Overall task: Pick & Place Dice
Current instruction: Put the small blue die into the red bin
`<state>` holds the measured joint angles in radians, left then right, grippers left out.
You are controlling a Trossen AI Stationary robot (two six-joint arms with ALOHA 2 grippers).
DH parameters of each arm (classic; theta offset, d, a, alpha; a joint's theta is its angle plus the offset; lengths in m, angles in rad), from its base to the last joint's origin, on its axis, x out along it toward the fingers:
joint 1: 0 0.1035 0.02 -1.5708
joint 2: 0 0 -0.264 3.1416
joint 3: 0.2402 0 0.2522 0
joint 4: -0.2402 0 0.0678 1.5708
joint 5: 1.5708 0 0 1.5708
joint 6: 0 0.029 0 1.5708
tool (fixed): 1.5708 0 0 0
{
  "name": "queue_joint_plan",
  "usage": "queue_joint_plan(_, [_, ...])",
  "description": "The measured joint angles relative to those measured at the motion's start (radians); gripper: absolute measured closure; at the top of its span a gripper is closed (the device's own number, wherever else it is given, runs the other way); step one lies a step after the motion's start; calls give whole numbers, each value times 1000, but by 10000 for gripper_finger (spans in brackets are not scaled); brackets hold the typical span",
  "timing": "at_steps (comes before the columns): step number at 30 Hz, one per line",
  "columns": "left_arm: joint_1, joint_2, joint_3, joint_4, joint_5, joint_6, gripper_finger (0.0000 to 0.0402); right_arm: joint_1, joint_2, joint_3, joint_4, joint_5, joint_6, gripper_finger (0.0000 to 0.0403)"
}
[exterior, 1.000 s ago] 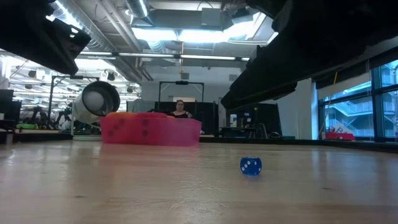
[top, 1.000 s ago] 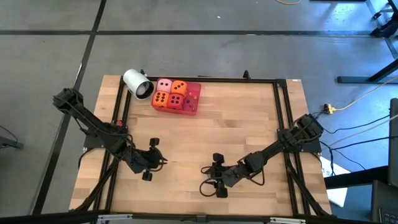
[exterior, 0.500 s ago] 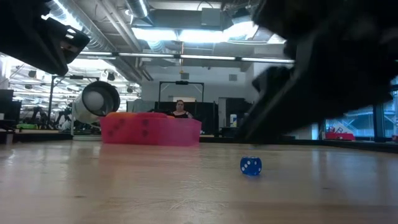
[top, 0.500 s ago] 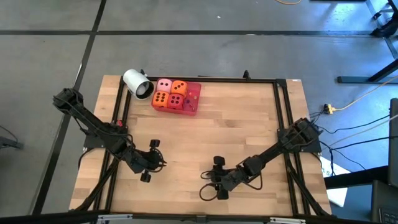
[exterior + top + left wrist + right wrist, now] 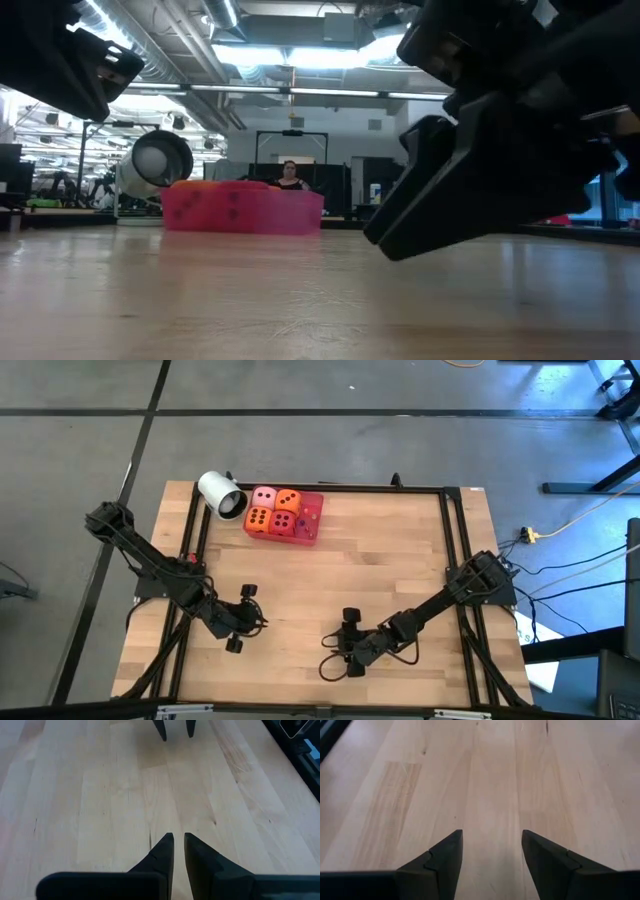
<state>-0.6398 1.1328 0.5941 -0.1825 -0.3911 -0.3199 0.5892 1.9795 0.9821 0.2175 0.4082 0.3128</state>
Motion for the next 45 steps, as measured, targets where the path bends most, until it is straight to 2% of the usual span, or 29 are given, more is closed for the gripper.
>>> queue_joint_plan(4, [0,0,0,0,0,0,363,16,-59,0,-111,20,2,197])
queue_joint_plan(9, [0,0,0,0,0,0,360,45,-185,0,-293,49,146,197])
queue_joint_plan(11, [0,0,0,0,0,0,359,58,-231,0,-360,7,213,197])
queue_joint_plan(14, [0,0,0,0,0,0,360,84,-274,0,-479,-118,319,197])
queue_joint_plan(18, [0,0,0,0,0,0,363,132,-277,0,-581,-178,407,197])
queue_joint_plan(20, [0,0,2,-16,15,50,364,154,-260,0,-600,-175,399,197])
queue_joint_plan(25, [-2,0,1,-81,177,340,360,176,-221,0,-611,-174,385,197])
queue_joint_plan(28, [-2,0,1,-78,227,415,359,176,-180,0,-626,-188,384,197])
queue_joint_plan(37, [-2,0,1,-76,236,436,361,177,-148,2,-608,-151,382,197])
queue_joint_plan(42, [-2,0,1,-73,230,584,359,177,-147,1,-599,-151,382,200])
queue_joint_plan(45, [-2,0,1,-64,230,603,360,177,-146,1,-588,-143,374,213])
